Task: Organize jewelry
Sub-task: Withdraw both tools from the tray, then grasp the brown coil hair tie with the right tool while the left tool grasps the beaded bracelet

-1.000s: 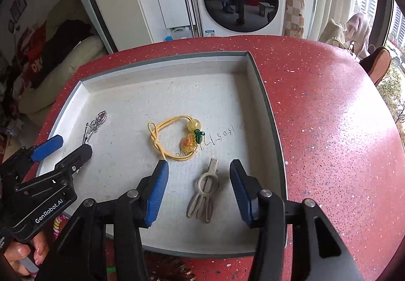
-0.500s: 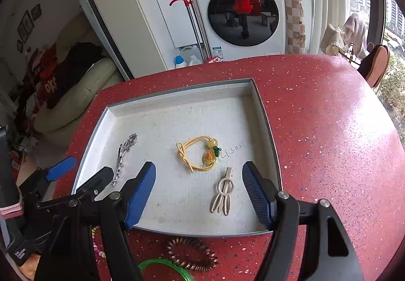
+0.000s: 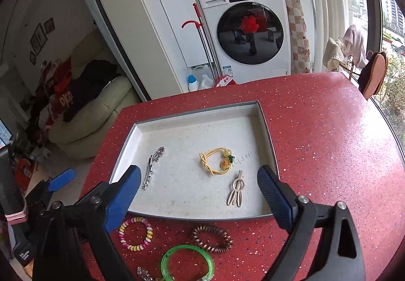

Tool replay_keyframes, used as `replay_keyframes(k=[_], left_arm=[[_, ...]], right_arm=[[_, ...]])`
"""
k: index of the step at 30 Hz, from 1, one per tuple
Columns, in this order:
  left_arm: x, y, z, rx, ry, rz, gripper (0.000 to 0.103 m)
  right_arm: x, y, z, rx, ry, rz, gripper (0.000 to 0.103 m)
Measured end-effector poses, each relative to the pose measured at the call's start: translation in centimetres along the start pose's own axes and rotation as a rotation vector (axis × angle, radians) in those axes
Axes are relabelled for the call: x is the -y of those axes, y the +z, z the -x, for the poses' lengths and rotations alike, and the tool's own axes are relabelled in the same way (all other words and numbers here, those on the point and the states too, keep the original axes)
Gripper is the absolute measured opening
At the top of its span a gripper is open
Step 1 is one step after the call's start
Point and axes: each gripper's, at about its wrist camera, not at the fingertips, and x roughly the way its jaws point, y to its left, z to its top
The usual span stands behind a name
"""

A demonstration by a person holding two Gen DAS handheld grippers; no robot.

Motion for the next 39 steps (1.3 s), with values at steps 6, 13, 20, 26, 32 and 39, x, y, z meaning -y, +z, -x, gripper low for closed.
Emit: replay_keyframes(k=[6, 13, 20, 26, 32, 39], left_arm=[[-0.8, -2.1, 2.1, 0.014, 0.011, -0.001, 0.103], [-1.7, -4.6, 3.2, -0.033, 0.029, 0.015, 0.103], [-3.2, -7.2, 3.0, -0.071, 0.078, 0.079, 0.103], [-3.8, -9.4, 1.9, -0.156, 0.051, 0.105, 0.103], [-3.6, -10.5, 1.1, -0.190, 0.067, 0.106, 0.103], [-3.7, -9.9, -0.5, -0.215, 0.072, 0.131, 0.103]], right_arm=[[-0.4, -0.9, 2.0, 0.041, 0.025, -0.017, 0.103], [-0.6, -2.5, 3.6, 0.017, 0.048, -0.030, 0.103], [-1.3, -5.0, 4.8, -0.044, 0.030, 0.018, 0.103], [-1.0, -7.6, 4.6, -0.101, -0.004, 0.044, 0.103], [0.8, -9.6, 3.1, -0.176, -0.060, -0.010, 0.103], [4.0, -9.8, 1.2, -0.226, -0.137, -0.109, 0.103]])
